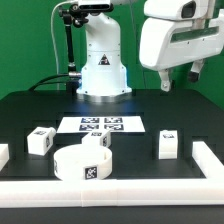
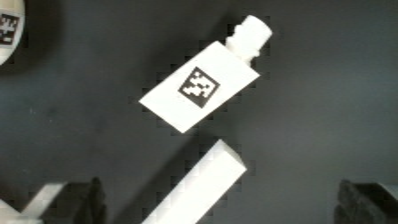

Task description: Assemble stool

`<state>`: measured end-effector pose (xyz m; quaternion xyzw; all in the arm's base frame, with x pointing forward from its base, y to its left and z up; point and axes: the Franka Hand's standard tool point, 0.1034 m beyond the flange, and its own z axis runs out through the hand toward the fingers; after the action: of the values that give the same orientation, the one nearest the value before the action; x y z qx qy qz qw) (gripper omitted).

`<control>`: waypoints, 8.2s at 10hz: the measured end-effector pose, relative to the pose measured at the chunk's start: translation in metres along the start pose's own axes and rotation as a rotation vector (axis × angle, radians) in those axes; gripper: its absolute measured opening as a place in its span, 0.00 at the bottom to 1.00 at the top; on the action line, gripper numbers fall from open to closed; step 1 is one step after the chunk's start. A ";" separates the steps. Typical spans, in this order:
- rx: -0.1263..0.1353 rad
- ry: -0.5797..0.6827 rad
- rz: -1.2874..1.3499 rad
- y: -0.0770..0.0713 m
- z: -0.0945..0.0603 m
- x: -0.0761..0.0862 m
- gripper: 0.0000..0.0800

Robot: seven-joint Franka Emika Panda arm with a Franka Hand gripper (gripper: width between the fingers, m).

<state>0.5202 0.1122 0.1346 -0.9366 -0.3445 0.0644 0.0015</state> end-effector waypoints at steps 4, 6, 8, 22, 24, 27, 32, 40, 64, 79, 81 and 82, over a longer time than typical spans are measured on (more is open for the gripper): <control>0.000 0.008 -0.043 0.004 0.003 -0.002 0.81; -0.007 0.029 -0.115 0.036 0.019 -0.025 0.81; -0.016 0.051 -0.189 0.070 0.037 -0.041 0.81; -0.017 0.065 -0.252 0.133 0.088 -0.080 0.81; -0.011 0.062 -0.213 0.133 0.101 -0.079 0.81; -0.010 0.064 -0.198 0.133 0.105 -0.070 0.81; -0.008 0.068 -0.212 0.137 0.126 -0.073 0.81; -0.009 0.069 -0.211 0.137 0.126 -0.072 0.40; -0.053 0.143 -0.227 0.059 0.083 0.053 0.81; -0.004 0.179 0.358 0.040 0.067 0.021 0.81; 0.018 0.182 0.486 0.038 0.068 0.022 0.81; 0.026 0.182 0.588 0.037 0.069 0.021 0.81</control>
Offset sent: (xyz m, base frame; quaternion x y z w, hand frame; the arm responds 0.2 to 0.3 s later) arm 0.0000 0.0000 0.0000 0.0000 0.0000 0.0000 1.0000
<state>0.5515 0.0951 0.0615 -0.9979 -0.0564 -0.0178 0.0259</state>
